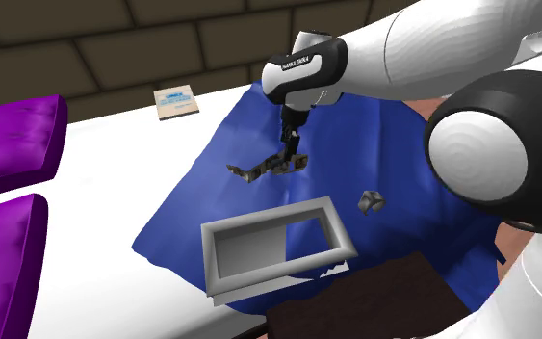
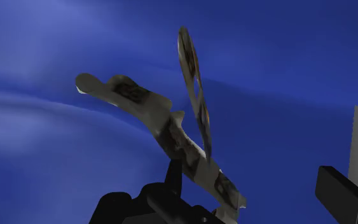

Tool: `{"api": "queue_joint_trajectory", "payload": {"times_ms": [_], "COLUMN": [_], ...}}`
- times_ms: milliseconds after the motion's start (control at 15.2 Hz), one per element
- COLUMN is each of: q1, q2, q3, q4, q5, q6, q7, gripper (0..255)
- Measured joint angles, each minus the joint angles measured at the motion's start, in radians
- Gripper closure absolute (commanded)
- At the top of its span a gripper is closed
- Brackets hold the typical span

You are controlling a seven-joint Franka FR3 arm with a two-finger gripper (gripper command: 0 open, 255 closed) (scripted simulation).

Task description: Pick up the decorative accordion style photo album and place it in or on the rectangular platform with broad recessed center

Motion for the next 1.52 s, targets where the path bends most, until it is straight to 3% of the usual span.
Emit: {"api": "queue_joint_trajectory", "payload": {"times_ms": [330,858,1254,1320,1518], "q1": [-0.015,-0.010,-0.008,-0.008,-0.008], "q2": [0.177,0.244,0.250,0.250,0.250], "q3": [0.046,0.065,0.067,0.067,0.067], "q4": [0.174,0.165,0.165,0.165,0.165], "q5": [0.037,0.057,0.059,0.059,0.059], "q6": [-0.008,0.068,0.075,0.075,0.075], "q7": [-0.129,-0.156,-0.156,-0.156,-0.156], "gripper": [0,0,0,255,255]}}
